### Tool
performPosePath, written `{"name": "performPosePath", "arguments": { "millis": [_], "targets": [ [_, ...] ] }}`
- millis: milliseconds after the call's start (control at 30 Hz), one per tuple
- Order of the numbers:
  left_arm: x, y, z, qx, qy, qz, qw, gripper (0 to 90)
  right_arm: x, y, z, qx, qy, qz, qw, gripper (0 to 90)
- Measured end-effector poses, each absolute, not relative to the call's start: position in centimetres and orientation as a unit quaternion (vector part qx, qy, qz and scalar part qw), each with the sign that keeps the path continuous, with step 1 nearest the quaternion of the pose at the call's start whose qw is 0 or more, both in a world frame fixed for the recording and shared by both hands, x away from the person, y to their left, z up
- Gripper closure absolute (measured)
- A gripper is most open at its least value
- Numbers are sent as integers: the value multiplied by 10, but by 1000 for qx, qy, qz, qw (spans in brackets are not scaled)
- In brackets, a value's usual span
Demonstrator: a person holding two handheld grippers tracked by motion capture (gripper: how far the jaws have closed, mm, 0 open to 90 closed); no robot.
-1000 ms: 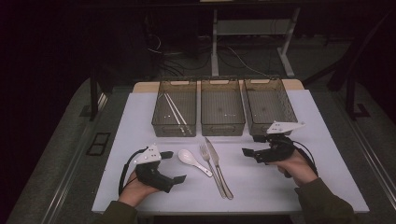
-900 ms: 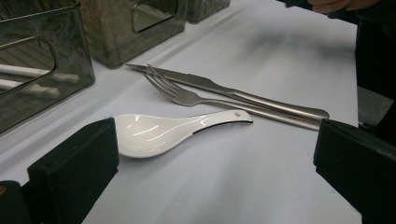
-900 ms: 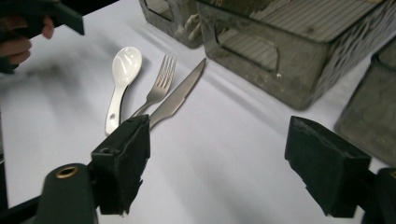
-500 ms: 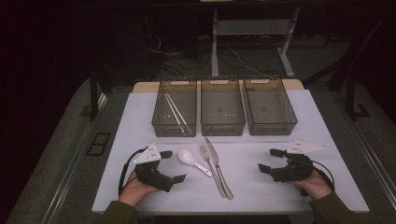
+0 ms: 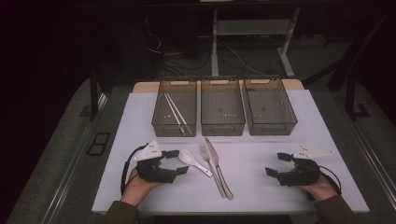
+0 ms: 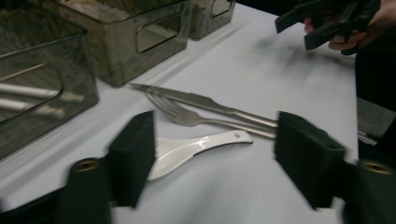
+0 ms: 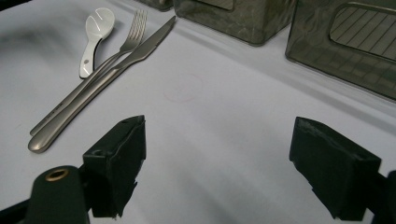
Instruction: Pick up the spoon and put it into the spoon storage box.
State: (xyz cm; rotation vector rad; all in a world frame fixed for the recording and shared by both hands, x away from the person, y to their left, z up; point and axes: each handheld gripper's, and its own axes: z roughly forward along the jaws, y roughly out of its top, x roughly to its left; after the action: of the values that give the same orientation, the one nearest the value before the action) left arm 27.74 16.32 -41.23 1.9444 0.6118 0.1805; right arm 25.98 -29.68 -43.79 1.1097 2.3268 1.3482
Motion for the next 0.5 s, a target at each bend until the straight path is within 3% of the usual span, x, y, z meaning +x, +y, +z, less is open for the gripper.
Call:
{"name": "performPosePath", "arguments": {
  "millis": [400,500],
  "targets": [
    [299,129,-413,827,249,39,503,862,261,-297,-438,382,793,460,117,178],
    [304,118,-417,835,244,25,492,889,261,-297,-438,383,793,460,117,178]
  ]
}}
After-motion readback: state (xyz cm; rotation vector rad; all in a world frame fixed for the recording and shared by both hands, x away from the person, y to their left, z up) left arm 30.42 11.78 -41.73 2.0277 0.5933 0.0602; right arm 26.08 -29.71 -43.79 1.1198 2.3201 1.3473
